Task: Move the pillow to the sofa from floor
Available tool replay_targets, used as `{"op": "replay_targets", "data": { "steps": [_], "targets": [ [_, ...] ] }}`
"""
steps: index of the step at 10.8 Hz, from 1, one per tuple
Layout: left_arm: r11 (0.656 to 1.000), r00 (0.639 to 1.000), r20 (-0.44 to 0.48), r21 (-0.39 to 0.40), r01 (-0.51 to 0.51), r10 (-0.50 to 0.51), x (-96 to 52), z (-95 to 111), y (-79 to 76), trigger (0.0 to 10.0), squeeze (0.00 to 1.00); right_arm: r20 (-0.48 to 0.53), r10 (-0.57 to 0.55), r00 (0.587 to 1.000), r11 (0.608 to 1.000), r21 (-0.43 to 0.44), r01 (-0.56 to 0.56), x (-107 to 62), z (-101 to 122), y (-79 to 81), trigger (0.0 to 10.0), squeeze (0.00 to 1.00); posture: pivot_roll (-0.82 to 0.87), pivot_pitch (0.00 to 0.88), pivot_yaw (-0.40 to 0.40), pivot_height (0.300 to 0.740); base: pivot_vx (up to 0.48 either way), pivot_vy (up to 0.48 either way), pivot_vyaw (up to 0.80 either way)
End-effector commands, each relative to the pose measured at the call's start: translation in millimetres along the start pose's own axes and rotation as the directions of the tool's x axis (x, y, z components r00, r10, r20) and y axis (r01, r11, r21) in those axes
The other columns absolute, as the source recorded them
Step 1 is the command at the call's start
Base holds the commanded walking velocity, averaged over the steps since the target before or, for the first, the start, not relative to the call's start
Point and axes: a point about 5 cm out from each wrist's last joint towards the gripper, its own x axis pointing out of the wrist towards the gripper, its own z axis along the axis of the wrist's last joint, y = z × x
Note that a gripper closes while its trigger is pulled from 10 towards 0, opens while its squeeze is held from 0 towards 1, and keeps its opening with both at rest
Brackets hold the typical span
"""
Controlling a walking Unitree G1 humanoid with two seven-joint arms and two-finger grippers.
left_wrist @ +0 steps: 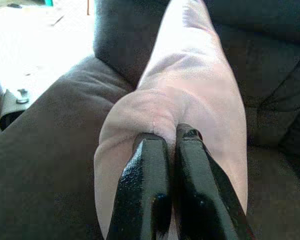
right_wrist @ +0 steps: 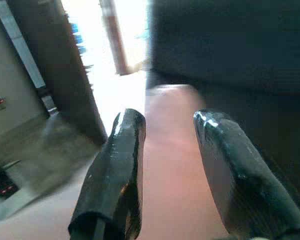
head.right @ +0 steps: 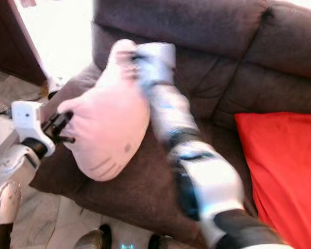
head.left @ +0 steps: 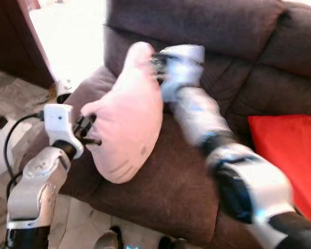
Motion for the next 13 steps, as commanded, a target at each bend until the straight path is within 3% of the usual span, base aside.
{"op": "replay_targets", "data": {
  "steps": [1, 2, 3, 4, 6, 8, 9, 11, 13],
  "targets": [
    [1.0, 0.997, 0.077, 0.028, 0.013, -0.015, -3.1, 13.7, -2.3, 10.0, 0.0, 0.031, -0.045, 0.998, 0.999, 0.012, 0.045, -7.4, -1.4, -15.3, 10.0, 0.0, 0.25, 0.196, -0.14, 0.74, 0.0, 0.0, 0.0],
    [0.999, 0.997, 0.071, 0.042, -0.019, 0.016, -6.0, 13.3, 7.0, 10.0, 0.0, 0.0, -0.167, 0.986, 0.986, 0.011, 0.167, -36.5, -26.4, -54.9, 10.0, 0.0, 0.25, 0.189, -0.131, 0.74, 0.0, 0.0, 0.0],
    [0.995, 0.995, 0.045, 0.044, -0.092, 0.09, -6.0, 7.2, 23.2, 10.0, 0.0, -0.071, -0.248, 0.966, 0.969, -0.005, 0.249, -65.9, -54.7, -79.0, 10.0, 0.0, 0.24, 0.185, -0.119, 0.74, 0.0, 0.0, 0.0],
    [0.98, 0.981, 0.004, 0.048, -0.192, 0.192, -4.2, -1.7, 37.0, 10.0, 0.0, -0.098, -0.273, 0.957, 0.962, -0.007, 0.273, -76.6, -64.5, -84.0, 10.0, 0.0, 0.23, 0.184, -0.113, 0.74, 0.0, 0.0, 0.0],
    [0.949, 0.942, -0.117, 0.064, -0.31, 0.315, 0.1, -22.3, 56.0, 10.0, 0.0, -0.086, -0.266, 0.96, 0.963, 0.013, 0.268, -82.6, -71.0, -73.2, 10.0, 0.0, 0.22, 0.177, -0.089, 0.74, 0.0, 0.0, 0.0],
    [0.943, 0.92, -0.216, 0.139, -0.303, 0.327, -0.5, -40.2, 58.0, 10.0, 0.0, -0.08, -0.235, 0.969, 0.972, -0.012, 0.235, -85.1, -76.4, -61.6, 10.0, 0.0, 0.22, 0.18, -0.078, 0.74, 0.0, 0.0, 0.0],
    [0.93, 0.909, -0.207, 0.153, -0.335, 0.361, 1.2, -45.4, 58.1, 10.0, 0.0, -0.094, -0.234, 0.968, 0.972, -0.019, 0.233, -88.1, -82.6, -59.0, 10.0, 0.0, 0.22, 0.18, -0.075, 0.74, 0.0, 0.0, 0.0],
    [0.925, 0.923, -0.116, 0.154, -0.348, 0.366, 9.3, -52.3, 43.8, 10.0, 0.0, -0.129, -0.26, 0.957, 0.966, -0.027, 0.259, -95.2, -94.7, -59.0, 10.0, 0.0, 0.22, 0.182, -0.069, 0.74, 0.0, 0.0, 0.0],
    [0.92, 0.919, -0.119, 0.16, -0.357, 0.377, 13.4, -61.3, 39.9, 10.0, 0.0, -0.136, -0.269, 0.954, 0.963, -0.026, 0.268, -99.9, -95.6, -57.4, 10.0, 0.0, 0.21, 0.185, -0.066, 0.74, 0.0, 0.0, 0.0]
  ]
}}
